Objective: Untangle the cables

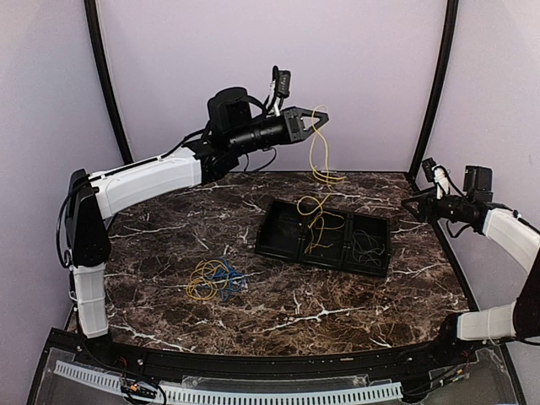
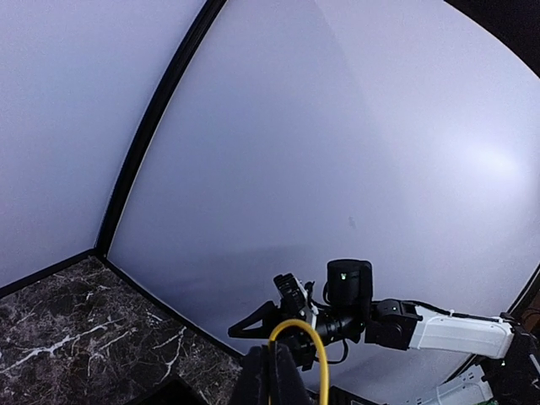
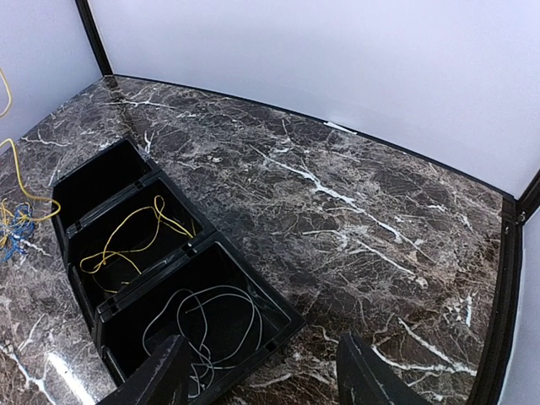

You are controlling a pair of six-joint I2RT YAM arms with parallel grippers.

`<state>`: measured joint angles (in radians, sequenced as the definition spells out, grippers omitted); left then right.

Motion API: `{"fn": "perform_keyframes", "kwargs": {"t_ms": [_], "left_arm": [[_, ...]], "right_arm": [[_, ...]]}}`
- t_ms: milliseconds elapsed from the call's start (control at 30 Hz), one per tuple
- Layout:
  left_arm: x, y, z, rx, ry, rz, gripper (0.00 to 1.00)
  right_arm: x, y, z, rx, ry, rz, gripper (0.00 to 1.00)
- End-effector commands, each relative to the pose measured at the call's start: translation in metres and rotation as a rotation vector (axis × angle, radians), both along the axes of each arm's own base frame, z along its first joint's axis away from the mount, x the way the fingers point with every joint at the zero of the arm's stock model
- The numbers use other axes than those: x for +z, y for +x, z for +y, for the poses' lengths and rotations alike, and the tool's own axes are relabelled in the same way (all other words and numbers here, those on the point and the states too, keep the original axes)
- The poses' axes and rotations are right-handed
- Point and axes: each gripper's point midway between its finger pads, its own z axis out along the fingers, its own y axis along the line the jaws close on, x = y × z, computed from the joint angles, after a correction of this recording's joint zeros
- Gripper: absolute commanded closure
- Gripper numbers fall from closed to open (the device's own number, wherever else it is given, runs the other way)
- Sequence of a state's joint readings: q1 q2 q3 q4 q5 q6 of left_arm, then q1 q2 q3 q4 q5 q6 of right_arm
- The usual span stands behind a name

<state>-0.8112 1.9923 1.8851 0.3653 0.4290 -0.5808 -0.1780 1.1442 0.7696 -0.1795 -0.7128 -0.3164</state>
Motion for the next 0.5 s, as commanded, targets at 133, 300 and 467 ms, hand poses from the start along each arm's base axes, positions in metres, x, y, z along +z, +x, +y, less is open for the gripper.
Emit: {"fn": "perform_keyframes", "kwargs": {"t_ms": [133,300,467], "left_arm": [[-0.072,0.034,-0.029,0.013,0.038,0.068,1.0],[-0.128,0.049,-0.044,0.018,0.108,0.122,1.0],[-0.143,0.053,-0.051,0.006,0.113,0.152,1.0]], "right_arm": [[0.003,0.001,-0.003,-0.005,-0.021,-0.039,0.39],[-0.001,0.001,-0.003,0.002,-0.026,-0.03,0.39],[-0.001,0.001,-0.003,0.005,-0.025,-0.029,0.39]]}}
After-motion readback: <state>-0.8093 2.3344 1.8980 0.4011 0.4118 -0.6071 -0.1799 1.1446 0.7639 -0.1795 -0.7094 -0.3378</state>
